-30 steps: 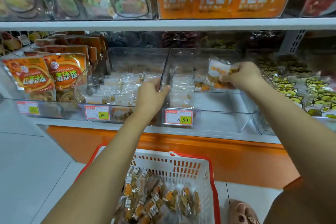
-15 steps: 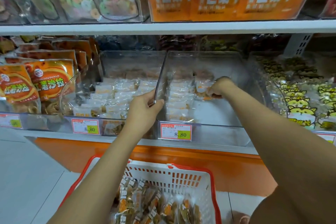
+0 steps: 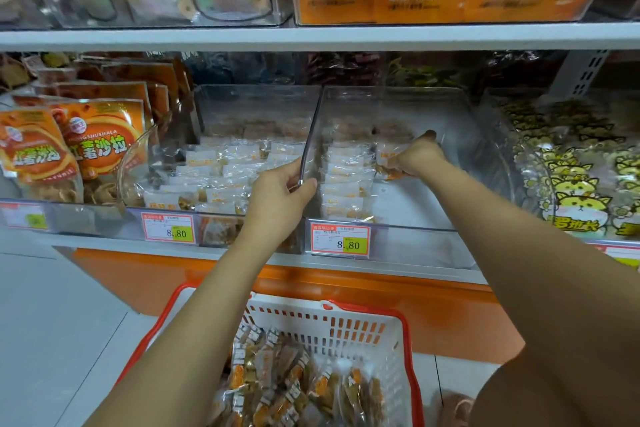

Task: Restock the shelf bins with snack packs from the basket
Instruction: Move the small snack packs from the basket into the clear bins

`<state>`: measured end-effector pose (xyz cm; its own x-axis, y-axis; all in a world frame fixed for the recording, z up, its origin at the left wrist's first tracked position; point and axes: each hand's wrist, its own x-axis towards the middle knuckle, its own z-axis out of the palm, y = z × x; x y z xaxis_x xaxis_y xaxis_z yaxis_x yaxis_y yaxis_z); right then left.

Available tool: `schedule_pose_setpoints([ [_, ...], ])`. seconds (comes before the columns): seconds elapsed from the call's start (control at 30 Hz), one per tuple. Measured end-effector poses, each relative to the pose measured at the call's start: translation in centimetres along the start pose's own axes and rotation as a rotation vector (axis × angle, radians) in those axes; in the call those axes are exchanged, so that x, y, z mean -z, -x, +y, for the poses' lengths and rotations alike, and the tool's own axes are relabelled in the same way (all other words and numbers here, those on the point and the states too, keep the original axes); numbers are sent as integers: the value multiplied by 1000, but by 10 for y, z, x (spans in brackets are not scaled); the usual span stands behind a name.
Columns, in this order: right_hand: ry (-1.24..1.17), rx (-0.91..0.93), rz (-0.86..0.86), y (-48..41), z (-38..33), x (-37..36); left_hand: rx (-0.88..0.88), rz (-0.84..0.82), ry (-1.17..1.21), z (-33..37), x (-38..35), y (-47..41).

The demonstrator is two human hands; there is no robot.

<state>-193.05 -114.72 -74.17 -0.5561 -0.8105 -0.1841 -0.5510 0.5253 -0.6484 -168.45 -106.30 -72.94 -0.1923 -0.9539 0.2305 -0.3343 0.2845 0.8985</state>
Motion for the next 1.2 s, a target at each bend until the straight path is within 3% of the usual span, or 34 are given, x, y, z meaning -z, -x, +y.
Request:
schedule_pose_setpoints([
  [0.23,-33,-19,53,15,7,-2,35,13,-32,6,0,3],
  [0.53,203,251,48,27,14,25,67,23,-82,10,-1,5],
  [0.63,242,258,54,24,10,28,73,26,-96,10,-1,5],
  [0.93,-242,40,104,13,11,15,43,39,-108,6,-2,3],
  [1.07,-49,145,114,23,6,13,38,47,-129,7,-3,3],
  [1.2,60,193,-27,33,5,12,38,41,-125,7,-2,4],
])
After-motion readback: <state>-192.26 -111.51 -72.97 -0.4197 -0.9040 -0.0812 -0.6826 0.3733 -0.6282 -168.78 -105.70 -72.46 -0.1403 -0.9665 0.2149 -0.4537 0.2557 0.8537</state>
